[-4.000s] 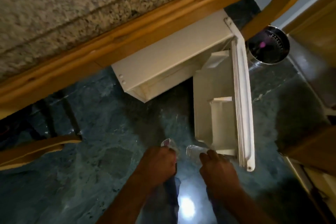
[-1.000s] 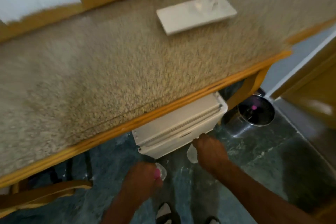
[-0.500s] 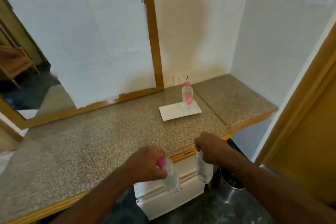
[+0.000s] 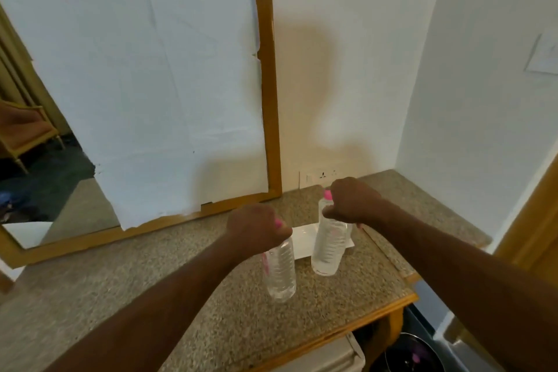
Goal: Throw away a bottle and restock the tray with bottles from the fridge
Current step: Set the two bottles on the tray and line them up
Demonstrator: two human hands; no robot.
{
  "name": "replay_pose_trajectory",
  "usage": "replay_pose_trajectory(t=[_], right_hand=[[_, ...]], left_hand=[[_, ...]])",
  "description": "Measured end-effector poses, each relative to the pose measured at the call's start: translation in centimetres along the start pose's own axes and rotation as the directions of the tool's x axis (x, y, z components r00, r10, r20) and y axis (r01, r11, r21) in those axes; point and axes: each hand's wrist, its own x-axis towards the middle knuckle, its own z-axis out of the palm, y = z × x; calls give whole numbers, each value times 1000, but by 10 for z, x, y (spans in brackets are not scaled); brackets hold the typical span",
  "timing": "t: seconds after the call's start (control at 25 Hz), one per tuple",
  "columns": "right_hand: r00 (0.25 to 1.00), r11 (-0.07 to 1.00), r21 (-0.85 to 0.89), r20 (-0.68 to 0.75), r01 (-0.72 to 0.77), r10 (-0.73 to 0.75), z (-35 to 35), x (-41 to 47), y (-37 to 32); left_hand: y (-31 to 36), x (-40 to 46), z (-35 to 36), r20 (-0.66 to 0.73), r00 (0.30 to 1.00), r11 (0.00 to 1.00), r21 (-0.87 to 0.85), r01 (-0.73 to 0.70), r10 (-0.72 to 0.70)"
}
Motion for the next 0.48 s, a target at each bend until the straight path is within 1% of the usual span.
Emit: replay_pose_trajectory(t=[0.04, 0.12, 0.2, 0.28, 0.4, 0.48], right_hand=[[1000, 1000, -9, 1, -27, 27, 2, 13, -5], [995, 996, -1, -16, -94, 94, 7, 42, -14], [989, 989, 11, -15, -147, 147, 10, 65, -21], [982, 982, 36, -5, -187, 187, 12, 83, -22], [969, 966, 79, 33, -247, 245, 19, 106, -18], [966, 962, 92, 54, -256, 252, 28, 120, -13]], left_hand=[[-7, 12, 2, 23, 999, 999, -14, 29, -29], [-23, 42, 7, 63, 990, 989, -73, 131, -126], [-34, 67, 14, 70, 970, 959, -147, 241, -233], [-42, 87, 18, 83, 946, 928, -184, 324, -314], [-49, 114, 28, 116, 916, 891, -217, 400, -383], [-49, 127, 37, 132, 911, 878, -246, 411, -390]])
